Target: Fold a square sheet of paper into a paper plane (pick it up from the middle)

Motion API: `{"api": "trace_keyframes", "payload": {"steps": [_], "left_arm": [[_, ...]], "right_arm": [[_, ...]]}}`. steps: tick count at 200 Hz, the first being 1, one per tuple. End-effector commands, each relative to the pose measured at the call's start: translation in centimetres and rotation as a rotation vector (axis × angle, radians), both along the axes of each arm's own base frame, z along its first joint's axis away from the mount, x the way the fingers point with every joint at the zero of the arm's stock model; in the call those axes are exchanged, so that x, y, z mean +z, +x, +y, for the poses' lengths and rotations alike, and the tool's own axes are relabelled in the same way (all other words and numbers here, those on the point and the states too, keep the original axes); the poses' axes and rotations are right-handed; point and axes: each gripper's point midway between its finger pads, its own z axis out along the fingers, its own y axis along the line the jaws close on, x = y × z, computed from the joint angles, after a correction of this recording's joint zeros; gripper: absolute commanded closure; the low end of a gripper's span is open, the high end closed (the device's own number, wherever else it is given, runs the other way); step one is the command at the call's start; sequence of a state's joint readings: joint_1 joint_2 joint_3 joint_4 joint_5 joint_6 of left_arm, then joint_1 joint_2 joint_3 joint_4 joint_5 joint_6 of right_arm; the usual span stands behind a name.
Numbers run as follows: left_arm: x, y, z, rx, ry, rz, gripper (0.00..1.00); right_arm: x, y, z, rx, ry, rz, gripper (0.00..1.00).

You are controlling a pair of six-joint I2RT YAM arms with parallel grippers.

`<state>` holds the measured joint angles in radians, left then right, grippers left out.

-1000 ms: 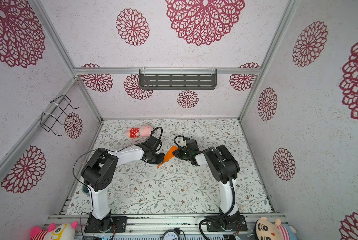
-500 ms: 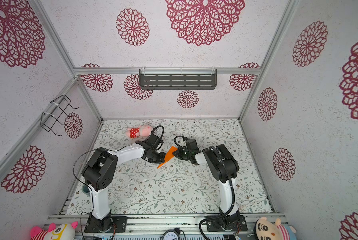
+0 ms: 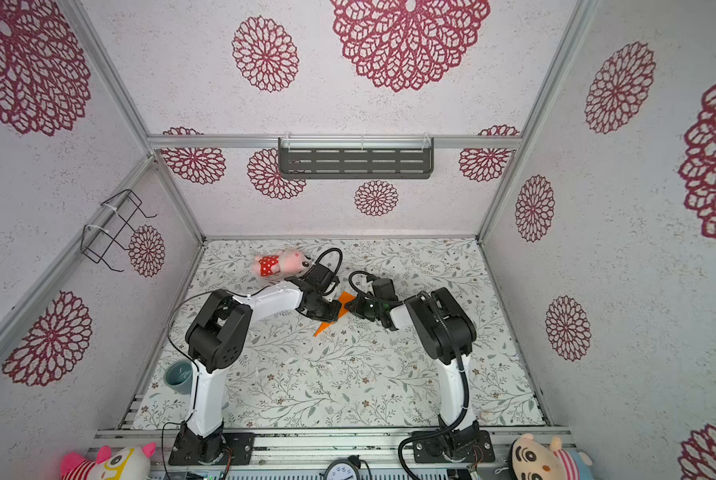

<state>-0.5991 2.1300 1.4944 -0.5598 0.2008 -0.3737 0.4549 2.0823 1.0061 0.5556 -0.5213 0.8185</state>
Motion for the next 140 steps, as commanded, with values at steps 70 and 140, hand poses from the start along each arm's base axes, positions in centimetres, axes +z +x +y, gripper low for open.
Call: {"api": "trace_keyframes", "payload": {"steps": [70, 140], "left_arm": [[-1.9, -2.9, 3.6, -0.024, 0.205, 0.016, 1.0], [-1.1, -4.1, 5.2, 0.029, 0.23, 0.031, 1.0]], "right_arm": [[-5.2, -1.6, -2.3, -0.054, -0.107, 0.158, 1.0], [-5.8, -1.6, -2.7, -0.059, -0.12, 0.17, 1.0]]}}
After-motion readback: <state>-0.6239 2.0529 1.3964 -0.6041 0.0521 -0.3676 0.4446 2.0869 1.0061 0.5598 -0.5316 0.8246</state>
